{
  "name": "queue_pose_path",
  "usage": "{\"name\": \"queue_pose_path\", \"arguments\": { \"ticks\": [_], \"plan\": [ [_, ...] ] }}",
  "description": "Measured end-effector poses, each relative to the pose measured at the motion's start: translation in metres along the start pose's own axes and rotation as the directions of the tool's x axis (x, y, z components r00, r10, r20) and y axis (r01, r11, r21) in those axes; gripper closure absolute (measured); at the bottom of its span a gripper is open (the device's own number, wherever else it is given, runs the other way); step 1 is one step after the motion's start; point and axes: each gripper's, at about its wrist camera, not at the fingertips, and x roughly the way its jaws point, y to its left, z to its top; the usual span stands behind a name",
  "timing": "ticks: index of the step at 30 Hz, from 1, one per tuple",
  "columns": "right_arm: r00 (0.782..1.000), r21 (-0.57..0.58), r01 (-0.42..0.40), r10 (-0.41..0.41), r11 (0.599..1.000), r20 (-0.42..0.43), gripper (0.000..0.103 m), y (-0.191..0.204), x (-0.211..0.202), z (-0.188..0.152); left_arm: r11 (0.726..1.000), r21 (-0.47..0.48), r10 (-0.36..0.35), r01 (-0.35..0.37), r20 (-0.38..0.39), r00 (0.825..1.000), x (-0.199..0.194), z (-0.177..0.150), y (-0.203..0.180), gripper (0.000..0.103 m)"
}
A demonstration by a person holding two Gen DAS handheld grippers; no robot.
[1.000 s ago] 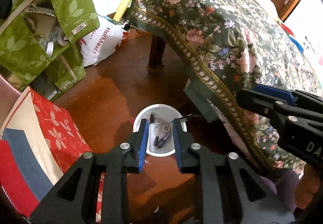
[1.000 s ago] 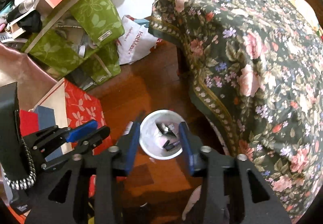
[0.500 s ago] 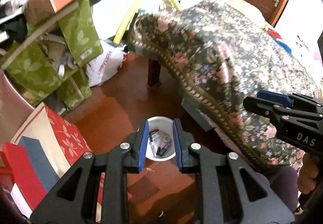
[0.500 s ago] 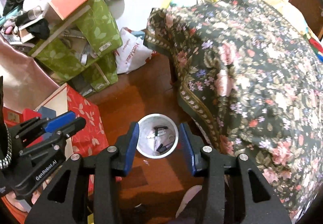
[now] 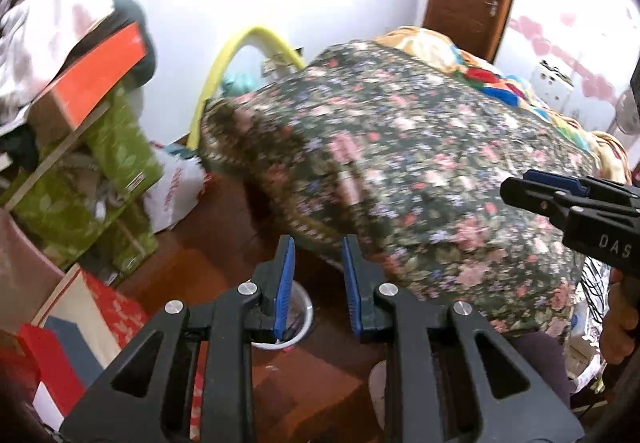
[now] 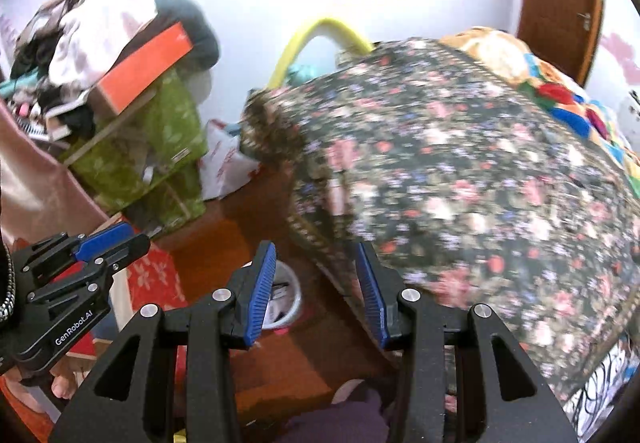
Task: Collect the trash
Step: 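Bring both open tools back over the quilt toward the earphones and razor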
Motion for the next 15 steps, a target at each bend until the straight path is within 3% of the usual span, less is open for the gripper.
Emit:
{"name": "queue_pose_path", "arguments": {
  "ticks": [6,15],
  "plan": [
    [0.996,0.076,0.080,-0.082,0.994,0.034,0.065,-0.062,-0.034,-0.009,0.995,0.070,-0.071,0.071,0.005,0.997,0.010,0.020,-0.067,0.080],
    [0.969,0.199,0.224,-0.240,0.954,0.058,0.065,-0.165,-0.076,-0.028,0.975,0.147,-0.163,0.168,-0.045,0.986,0.051,0.050,-0.166,0.077]
  ]
}}
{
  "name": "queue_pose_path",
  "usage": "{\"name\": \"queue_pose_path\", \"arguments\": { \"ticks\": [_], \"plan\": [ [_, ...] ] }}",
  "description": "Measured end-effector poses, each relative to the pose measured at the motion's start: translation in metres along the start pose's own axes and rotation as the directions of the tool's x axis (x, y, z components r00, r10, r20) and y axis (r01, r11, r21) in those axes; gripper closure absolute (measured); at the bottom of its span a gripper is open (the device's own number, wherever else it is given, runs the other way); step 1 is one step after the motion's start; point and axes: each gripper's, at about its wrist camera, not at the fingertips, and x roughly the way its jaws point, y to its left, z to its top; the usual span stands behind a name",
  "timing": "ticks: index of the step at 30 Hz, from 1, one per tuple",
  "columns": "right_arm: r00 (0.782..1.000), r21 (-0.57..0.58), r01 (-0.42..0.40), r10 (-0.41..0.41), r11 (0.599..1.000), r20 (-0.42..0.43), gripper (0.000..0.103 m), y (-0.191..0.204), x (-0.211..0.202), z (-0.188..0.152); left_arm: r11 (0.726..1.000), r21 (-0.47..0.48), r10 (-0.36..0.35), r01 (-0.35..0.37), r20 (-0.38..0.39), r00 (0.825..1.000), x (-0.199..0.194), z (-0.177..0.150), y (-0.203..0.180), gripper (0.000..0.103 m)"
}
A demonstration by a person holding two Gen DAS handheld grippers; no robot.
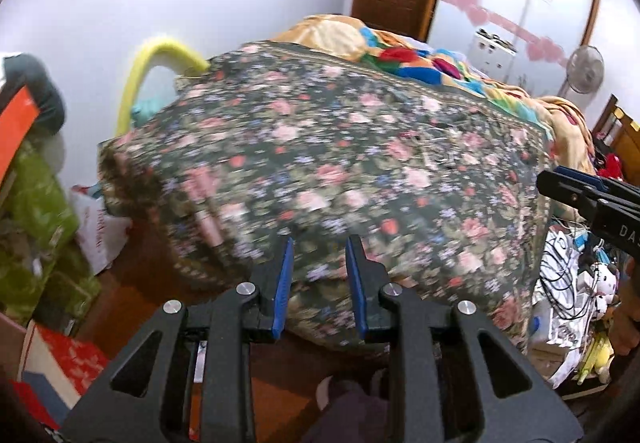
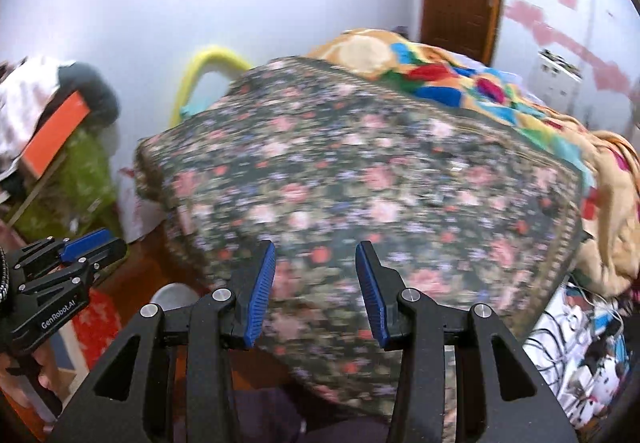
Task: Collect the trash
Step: 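Bring both open tools back over the quilt toward the earphones and razor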
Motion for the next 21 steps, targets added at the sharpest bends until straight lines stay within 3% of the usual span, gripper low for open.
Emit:
{"name": "queue_pose_path", "arguments": {
  "ticks": [1,3,5,9,13,21],
  "plan": [
    [1.000,0.017,0.016,-0.016,1.000,0.001,0.065,-0.014,0.000,0.001,1.000,0.004,-0.008,0.008,-0.005,1.000,0.006,0.004,-0.007,0.076],
    [0.999,0.042,0.040,-0.040,0.998,0.000,0.065,-0.035,0.000,0.001,1.000,0.004,-0.016,0.016,-0.018,1.000,0.022,0.015,-0.021,0.060],
    [0.998,0.069,0.068,-0.068,0.995,-0.003,0.065,-0.059,0.002,0.002,1.000,0.002,-0.013,0.013,-0.013,1.000,0.036,0.026,-0.034,0.053],
    [0.995,0.107,0.097,-0.096,0.990,-0.011,0.064,-0.096,0.011,0.003,0.999,0.027,-0.025,0.026,-0.039,0.999,0.068,0.042,-0.059,0.050],
    [0.992,0.126,0.123,-0.121,0.984,-0.020,0.041,-0.124,0.028,0.004,0.997,0.055,-0.046,0.050,-0.058,0.997,0.099,0.054,-0.080,0.046],
    [0.993,0.162,0.101,-0.089,0.982,-0.083,0.038,-0.158,0.090,0.013,0.994,0.049,-0.095,0.100,-0.105,0.990,0.176,0.076,-0.107,0.045]
  ]
}}
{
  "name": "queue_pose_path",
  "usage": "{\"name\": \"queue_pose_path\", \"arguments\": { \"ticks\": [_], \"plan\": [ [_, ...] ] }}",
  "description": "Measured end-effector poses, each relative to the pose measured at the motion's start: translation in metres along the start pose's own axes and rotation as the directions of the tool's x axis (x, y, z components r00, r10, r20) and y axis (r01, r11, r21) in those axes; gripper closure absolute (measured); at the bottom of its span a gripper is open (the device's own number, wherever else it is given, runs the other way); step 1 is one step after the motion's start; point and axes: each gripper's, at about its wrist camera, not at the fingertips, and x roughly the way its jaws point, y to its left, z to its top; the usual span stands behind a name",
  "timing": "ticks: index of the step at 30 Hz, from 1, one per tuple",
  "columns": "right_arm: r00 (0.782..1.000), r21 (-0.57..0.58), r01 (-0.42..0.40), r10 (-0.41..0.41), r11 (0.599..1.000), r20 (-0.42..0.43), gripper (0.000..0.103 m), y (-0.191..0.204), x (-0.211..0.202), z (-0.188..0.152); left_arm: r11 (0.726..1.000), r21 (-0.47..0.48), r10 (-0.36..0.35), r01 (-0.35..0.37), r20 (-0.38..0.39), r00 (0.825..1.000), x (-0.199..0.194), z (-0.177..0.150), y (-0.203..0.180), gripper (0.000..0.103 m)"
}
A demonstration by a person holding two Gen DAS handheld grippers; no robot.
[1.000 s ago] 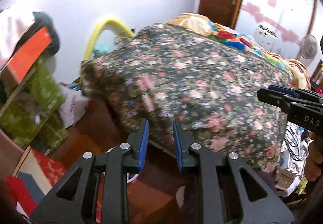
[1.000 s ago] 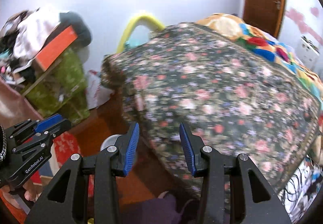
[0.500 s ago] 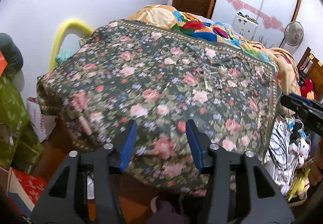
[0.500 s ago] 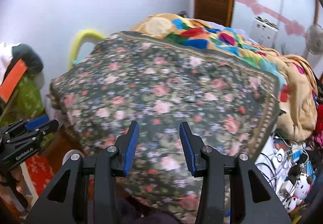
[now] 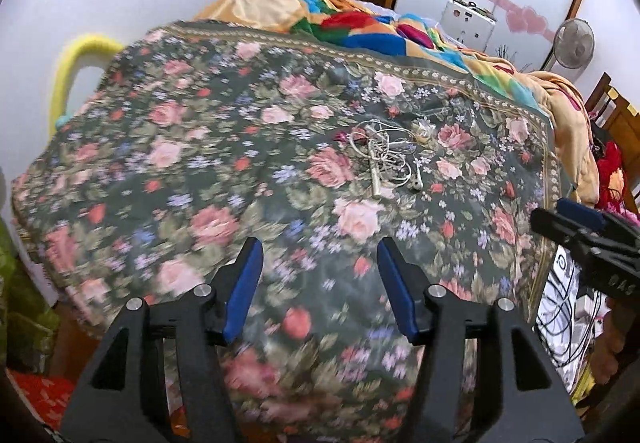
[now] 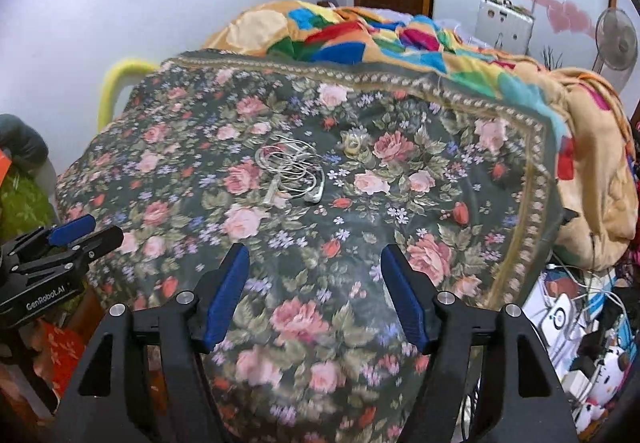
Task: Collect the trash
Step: 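Bring both open tools back over the quilt toward the earphones and razor, then close the left tool on the white razor while the right tool grasps the earphones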
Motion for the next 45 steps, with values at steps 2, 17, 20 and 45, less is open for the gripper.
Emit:
{"name": "queue_pose_path", "arguments": {
  "ticks": [2,17,20,45],
  "plan": [
    [1.000,0.004,0.008,-0.008,1.000,-0.008,0.038,-0.007,0.021,0.006,1.000,0.000,-0.012,0.012,-0.011,1.000,0.018,0.008,-0.005,0.045],
    [0.989,0.079,-0.113,0.120,0.991,-0.091,0.038,-0.037,0.139,0.050,0.996,0.070,-0.058,0.062,-0.057,0.997,0.153,0.028,-0.040,0.045],
    [0.980,0.101,-0.171,0.180,0.980,-0.089,0.038,-0.033,0.156,0.063,0.993,0.118,-0.029,0.030,-0.005,1.000,0.158,0.026,-0.046,0.045],
    [0.994,0.094,-0.071,0.063,0.993,0.084,0.095,-0.028,0.080,0.092,0.988,0.149,-0.028,0.031,-0.023,0.999,0.157,0.025,-0.031,0.095]
  ]
}}
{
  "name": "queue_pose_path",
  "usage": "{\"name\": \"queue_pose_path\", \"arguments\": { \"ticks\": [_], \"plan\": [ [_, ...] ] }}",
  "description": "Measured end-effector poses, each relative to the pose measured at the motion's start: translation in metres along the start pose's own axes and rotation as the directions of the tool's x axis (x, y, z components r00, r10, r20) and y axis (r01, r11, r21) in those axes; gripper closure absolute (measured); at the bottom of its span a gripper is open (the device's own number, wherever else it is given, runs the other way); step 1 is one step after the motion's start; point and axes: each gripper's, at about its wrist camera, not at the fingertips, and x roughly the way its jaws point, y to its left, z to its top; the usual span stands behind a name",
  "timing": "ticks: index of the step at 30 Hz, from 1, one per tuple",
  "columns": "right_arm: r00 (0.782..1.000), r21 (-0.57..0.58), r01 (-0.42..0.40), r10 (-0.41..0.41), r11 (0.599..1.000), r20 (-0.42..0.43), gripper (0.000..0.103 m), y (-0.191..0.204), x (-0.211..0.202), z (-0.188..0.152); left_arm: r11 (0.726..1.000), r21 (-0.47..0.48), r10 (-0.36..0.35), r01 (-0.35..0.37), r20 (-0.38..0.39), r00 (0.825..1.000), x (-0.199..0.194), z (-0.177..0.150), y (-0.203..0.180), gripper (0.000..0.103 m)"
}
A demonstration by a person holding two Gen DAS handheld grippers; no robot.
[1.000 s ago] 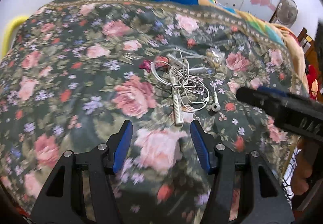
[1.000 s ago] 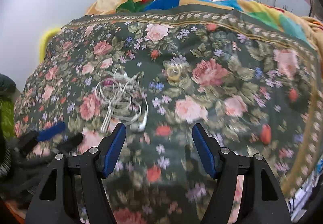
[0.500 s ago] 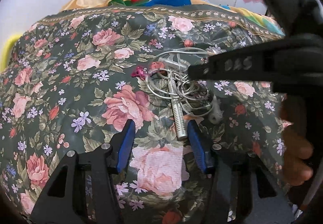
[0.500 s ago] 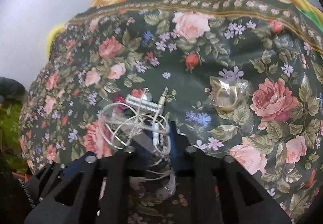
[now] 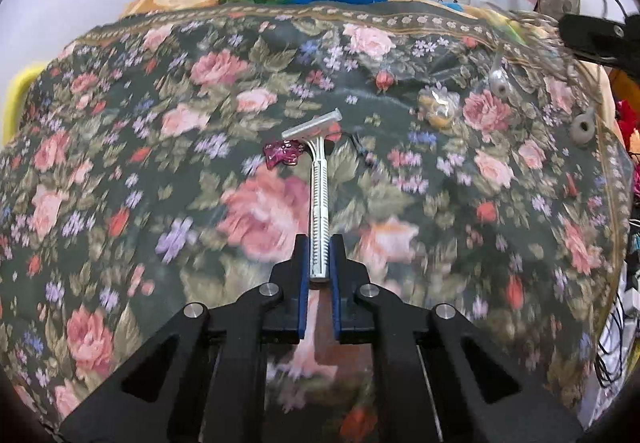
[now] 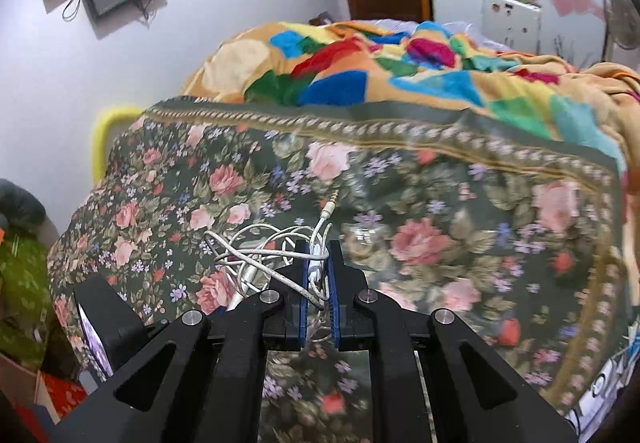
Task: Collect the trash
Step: 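Close the left tool on the white razor while the right tool grasps the earphones, then carry the razor in the left tool and earphones in the right tool to the bin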
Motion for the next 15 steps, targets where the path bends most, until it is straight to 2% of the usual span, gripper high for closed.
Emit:
{"name": "queue_pose_path", "arguments": {
  "ticks": [6,10,15],
  "plan": [
    [0.999,0.005,0.017,-0.016,1.000,-0.034,0.095,-0.008,-0.012,-0.021,1.000,0.003,0.023,-0.023,-0.029,0.999,-0.033,-0.036,0.014,0.095],
    [0.996,0.001,0.024,-0.024,1.000,-0.090,0.095,-0.006,-0.007,-0.047,0.999,-0.023,0.033,-0.034,-0.022,0.999,-0.061,-0.057,0.029,0.095],
    [0.988,-0.014,0.033,-0.035,0.999,-0.152,0.095,0.005,-0.004,-0.075,0.997,-0.070,0.031,-0.031,0.008,0.999,-0.101,-0.067,0.046,0.095]
  ]
}}
